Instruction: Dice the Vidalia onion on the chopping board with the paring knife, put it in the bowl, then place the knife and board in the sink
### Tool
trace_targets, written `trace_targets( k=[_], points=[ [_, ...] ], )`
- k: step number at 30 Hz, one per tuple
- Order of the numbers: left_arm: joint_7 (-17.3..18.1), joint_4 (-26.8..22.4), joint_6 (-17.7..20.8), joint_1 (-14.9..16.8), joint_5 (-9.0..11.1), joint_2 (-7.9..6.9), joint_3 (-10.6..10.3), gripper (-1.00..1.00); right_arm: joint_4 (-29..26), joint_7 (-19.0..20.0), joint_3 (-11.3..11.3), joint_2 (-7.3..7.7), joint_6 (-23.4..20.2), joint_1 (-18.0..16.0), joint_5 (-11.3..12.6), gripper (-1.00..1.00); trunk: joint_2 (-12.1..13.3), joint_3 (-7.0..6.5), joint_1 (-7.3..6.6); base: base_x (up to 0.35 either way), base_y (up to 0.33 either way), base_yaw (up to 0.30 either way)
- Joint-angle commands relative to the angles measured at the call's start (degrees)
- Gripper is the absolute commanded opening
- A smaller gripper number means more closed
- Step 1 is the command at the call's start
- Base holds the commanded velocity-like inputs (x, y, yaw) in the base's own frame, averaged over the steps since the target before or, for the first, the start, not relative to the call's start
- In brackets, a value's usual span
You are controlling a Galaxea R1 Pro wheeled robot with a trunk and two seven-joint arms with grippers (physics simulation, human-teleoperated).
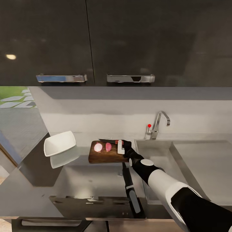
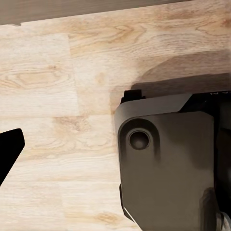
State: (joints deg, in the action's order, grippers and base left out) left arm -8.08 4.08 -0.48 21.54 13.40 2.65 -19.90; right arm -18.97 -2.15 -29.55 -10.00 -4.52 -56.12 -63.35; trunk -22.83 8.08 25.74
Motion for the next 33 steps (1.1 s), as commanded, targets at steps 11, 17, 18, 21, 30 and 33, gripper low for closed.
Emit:
trace_targets(
  k=[11,17,18,21,30,33],
  points=[
    [-0.1,0.1,0.0,0.1,0.5,0.04,-0.5,1.0,1.3,-0.2,-0.8,0.0,-0.4,0.0,-0.2,-1.0,-0.1,0.13,0.04,0.0,0.0,0.0],
    [-0.1,0.1,0.0,0.1,0.5,0.02,-0.5,1.0,1.3,-0.2,-0.8,0.0,-0.4,0.0,-0.2,-1.0,-0.1,0.13,0.04,0.0,0.0,0.0],
    [-0.1,0.2,0.0,0.1,0.5,0.01,-0.5,1.0,1.3,-0.2,-0.8,0.0,-0.4,0.0,-0.2,-1.0,-0.1,0.13,0.04,0.0,0.0,0.0],
    [-0.1,0.1,0.0,0.1,0.5,0.0,-0.5,1.0,1.3,-0.2,-0.8,0.0,-0.4,0.0,-0.2,-1.0,-0.1,0.13,0.04,0.0,0.0,0.0],
    [-0.1,0.1,0.0,0.1,0.5,0.01,-0.5,1.0,1.3,-0.2,-0.8,0.0,-0.4,0.0,-0.2,-1.0,-0.1,0.13,0.04,0.0,0.0,0.0],
    [-0.1,0.1,0.0,0.1,0.5,-0.01,-0.5,1.0,1.3,-0.3,-0.8,0.0,-0.4,0.0,-0.3,-1.0,-0.1,0.13,0.04,0.0,0.0,0.0]
  ],
)
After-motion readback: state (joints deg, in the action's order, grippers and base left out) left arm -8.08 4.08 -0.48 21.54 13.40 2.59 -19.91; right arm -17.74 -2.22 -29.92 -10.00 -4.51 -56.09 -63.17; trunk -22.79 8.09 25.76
